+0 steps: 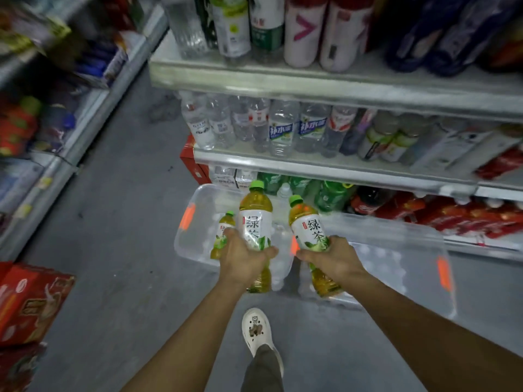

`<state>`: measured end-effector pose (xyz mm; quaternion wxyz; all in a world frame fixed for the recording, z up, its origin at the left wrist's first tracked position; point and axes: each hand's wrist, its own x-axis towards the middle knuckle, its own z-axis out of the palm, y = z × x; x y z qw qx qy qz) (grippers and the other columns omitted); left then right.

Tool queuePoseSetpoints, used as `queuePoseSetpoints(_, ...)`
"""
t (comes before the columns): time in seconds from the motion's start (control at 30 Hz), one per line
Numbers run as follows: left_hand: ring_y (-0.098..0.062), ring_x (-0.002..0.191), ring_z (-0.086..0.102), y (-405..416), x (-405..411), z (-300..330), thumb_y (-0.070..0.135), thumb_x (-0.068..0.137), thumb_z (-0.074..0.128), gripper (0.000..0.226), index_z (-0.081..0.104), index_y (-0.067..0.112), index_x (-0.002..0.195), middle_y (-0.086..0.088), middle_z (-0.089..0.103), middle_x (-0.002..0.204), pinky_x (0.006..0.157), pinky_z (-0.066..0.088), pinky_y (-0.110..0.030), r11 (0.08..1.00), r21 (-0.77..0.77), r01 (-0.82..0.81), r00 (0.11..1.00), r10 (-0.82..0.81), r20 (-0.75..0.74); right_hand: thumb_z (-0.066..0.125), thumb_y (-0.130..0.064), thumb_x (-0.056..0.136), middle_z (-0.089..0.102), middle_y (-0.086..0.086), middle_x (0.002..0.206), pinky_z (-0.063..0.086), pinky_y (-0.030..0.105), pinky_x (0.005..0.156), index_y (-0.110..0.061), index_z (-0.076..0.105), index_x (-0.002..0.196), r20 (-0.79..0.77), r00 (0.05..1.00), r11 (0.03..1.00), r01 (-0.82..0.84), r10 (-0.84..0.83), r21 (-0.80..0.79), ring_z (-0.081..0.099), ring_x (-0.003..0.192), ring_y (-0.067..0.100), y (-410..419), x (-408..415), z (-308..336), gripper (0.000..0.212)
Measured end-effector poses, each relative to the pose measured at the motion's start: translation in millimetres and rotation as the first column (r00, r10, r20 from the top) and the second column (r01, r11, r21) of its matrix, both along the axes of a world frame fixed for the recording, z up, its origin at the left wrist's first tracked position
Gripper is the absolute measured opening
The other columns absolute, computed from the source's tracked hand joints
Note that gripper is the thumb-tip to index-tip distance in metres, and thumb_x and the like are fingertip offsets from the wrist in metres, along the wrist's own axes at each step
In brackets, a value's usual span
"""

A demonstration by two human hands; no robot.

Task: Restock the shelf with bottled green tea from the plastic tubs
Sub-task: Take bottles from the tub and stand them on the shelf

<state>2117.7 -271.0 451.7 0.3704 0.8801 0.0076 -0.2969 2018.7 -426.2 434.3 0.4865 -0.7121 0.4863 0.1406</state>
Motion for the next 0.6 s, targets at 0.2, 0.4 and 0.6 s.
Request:
queuePoseSetpoints(0.2,-0.027,0.101,0.064,-54.5,-127.5,88.4,0.038,0.075,0.084,0.067,0.035,0.017,0.114,-0.002,0.066,0.107,0.081,0.049,-0.033,0.986,-0.159,0.048,0.988,-0.023,0.152,0.073,-0.063,0.04,0.072,0.0,0.09,0.058,0.043,0.08,-0.023,0.059,0.095,0.168,0.98,0.987,0.126,-0.108,-0.102,0.07,0.085,0.022,-40.4,-138.0,87.1,0.069)
queuePoseSetpoints(0.4,-0.024,0.093,0.061,-126.5,-264.3,170.2,0.027,0.085,0.074,0.051,0.032,0.02,0.113,0.0,0.062,0.106,0.079,0.05,-0.036,0.921,-0.326,0.213,0.965,-0.146,0.218,0.081,-0.044,0.059,0.068,-0.003,0.088,0.057,0.04,0.073,-0.023,0.054,0.102,0.353,0.915,0.929,0.287,-0.194,-0.234,0.067,0.077,0.016,-92.4,-290.4,189.9,0.055)
queuePoseSetpoints(0.6,-0.022,0.09,0.063,-185.0,-358.5,239.7,0.03,0.082,0.075,0.058,0.03,0.025,0.118,0.004,0.06,0.098,0.081,0.054,-0.039,0.844,-0.334,0.419,0.893,-0.317,0.32,0.08,-0.046,0.056,0.065,-0.004,0.09,0.057,0.043,0.076,-0.022,0.048,0.101,0.424,0.871,0.833,0.416,-0.249,-0.365,0.065,0.082,0.017,-132.7,-397.3,266.3,0.06)
